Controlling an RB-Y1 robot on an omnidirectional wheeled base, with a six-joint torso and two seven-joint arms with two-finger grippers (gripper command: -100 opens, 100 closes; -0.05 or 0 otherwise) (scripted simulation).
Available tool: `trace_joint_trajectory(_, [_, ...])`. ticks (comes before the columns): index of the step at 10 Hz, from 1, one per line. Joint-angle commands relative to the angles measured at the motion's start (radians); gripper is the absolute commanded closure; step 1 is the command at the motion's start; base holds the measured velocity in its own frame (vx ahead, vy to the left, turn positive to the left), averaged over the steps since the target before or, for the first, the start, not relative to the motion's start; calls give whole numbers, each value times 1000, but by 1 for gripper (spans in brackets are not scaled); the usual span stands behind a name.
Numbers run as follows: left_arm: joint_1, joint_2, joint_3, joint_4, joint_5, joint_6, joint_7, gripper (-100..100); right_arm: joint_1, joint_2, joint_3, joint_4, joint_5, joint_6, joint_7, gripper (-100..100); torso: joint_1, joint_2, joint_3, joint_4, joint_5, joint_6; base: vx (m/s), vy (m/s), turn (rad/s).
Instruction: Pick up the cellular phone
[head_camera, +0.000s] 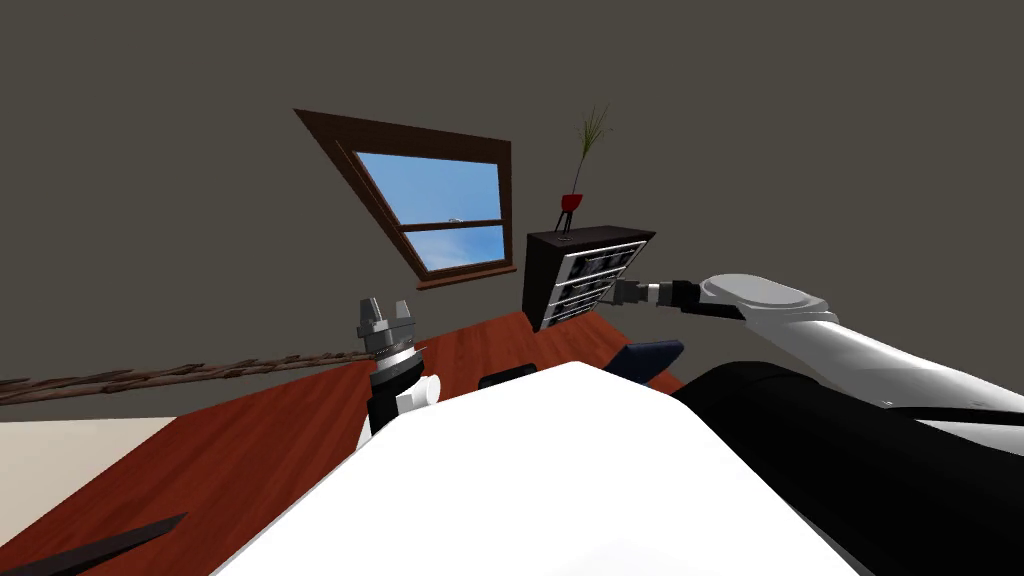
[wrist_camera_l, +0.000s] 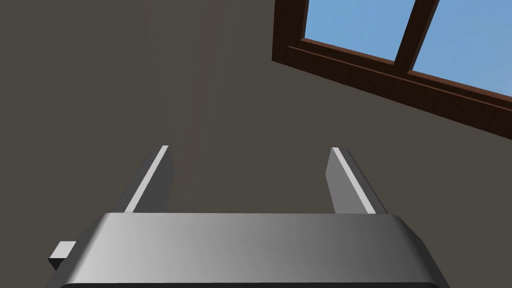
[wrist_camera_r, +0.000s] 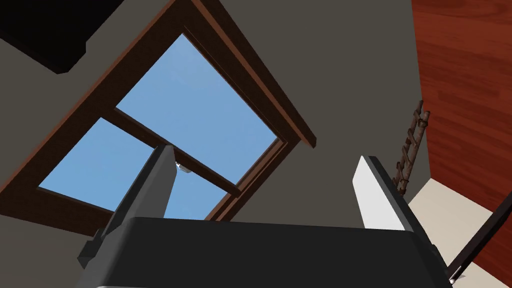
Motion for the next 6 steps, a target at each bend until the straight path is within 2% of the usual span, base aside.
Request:
trace_joint_trajectory(1, [0,0,0,0,0,0,0,0,14,-50,-22,39,28,-29,6,-100,0,0,0,0,0,0,-2,-28,126])
trace_joint_trajectory(2, [0,0,0,0,0,0,0,0,28,-84,-47,79,67,-66,9,-100,0,0,0,0,0,1,4,-36,189])
trace_joint_trajectory(3, [0,0,0,0,0,0,0,0,28,-116,-47,94,77,-66,9,-100,-1,0,0,0,0,1,5,-33,145])
trace_joint_trajectory(4, [0,0,0,0,0,0,0,0,43,-147,-71,131,116,-103,11,-100,-1,-1,0,0,0,1,16,-33,255])
trace_joint_trajectory(6, [0,0,0,0,0,0,0,0,43,-191,-71,149,123,-103,11,-100,-1,-1,-1,0,0,1,12,-27,69])
